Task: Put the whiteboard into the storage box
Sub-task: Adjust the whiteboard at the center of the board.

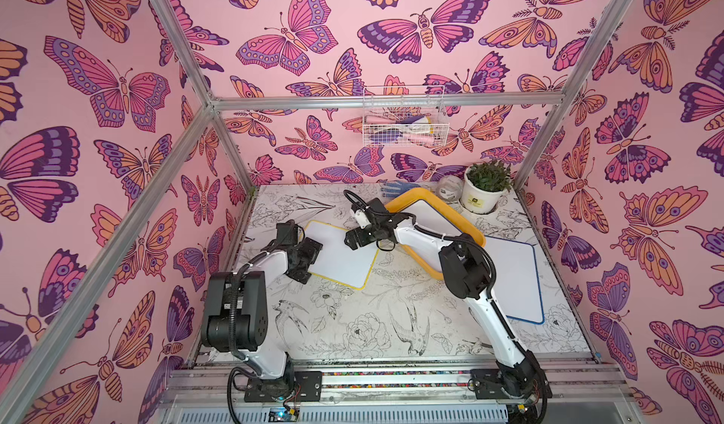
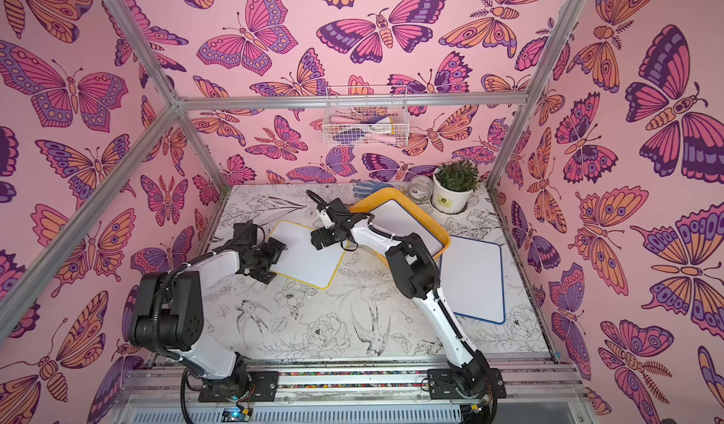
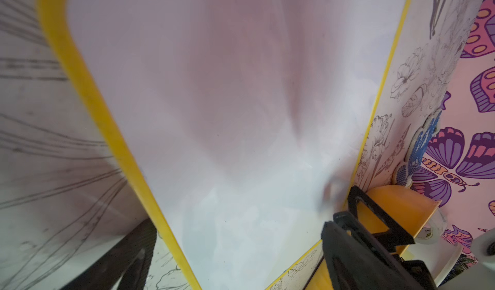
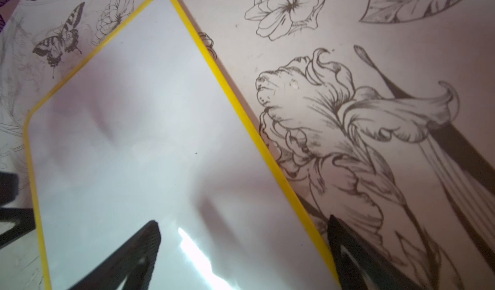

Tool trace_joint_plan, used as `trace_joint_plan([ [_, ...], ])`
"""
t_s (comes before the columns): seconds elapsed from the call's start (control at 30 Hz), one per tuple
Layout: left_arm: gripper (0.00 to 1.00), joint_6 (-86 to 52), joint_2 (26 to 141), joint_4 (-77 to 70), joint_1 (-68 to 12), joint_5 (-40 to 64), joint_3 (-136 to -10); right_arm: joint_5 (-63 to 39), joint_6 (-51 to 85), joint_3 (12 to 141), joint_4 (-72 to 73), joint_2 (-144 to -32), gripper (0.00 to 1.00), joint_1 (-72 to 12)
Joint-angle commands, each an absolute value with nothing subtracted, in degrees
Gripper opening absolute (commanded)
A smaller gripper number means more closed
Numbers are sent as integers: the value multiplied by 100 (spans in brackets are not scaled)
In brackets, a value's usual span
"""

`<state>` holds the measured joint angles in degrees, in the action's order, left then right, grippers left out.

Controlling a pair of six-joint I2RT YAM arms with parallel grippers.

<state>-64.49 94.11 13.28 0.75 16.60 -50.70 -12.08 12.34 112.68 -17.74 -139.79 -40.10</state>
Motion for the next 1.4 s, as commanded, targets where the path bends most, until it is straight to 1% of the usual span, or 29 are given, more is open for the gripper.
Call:
trace_joint_plan([
  [0.0, 98, -6172, 9701, 1535, 206, 1531, -5063, -1417, 1660, 10503, -1887, -13614, 98, -4102],
  [0.17, 98, -5722, 9738, 1827, 298, 1459, -5283, -1239, 2601, 9188, -1299, -12857, 97, -4310],
  [0.23, 97, -5544, 9776, 1934, 308, 1473, -5364, -837, 3334, 8623, -1051, -12549, 95, -4520],
  [0.37, 97, -5212, 9763, 2224, 308, 1450, -5458, -115, 4571, 7366, -69, -11885, 93, -5158],
  [0.5, 97, -4972, 9653, 2494, 316, 1406, -5491, 318, 5135, 6633, 693, -11450, 93, -5843],
  [0.6, 96, -4714, 9681, 2812, 316, 1396, -5642, 514, 5122, 6468, 828, -11263, 93, -6103],
  [0.77, 95, -4271, 9731, 3267, 244, 1292, -5867, 1081, 4942, 6223, 808, -10841, 93, -6033],
  [0.93, 95, -3898, 9717, 3619, 112, 1084, -5950, 1748, 4657, 6223, 783, -10705, 94, -6024],
  [1.17, 95, -3689, 9745, 3729, -68, 910, -5855, 2581, 4587, 6494, 1145, -11263, 94, -6029],
  [1.3, 94, -3499, 9825, 3735, -94, 968, -5925, 2808, 4606, 6565, 1662, -11660, 95, -6037],
  [1.37, 93, -3382, 9842, 3727, -138, 1000, -5990, 2888, 4632, 6708, 1642, -11818, 95, -6067],
])
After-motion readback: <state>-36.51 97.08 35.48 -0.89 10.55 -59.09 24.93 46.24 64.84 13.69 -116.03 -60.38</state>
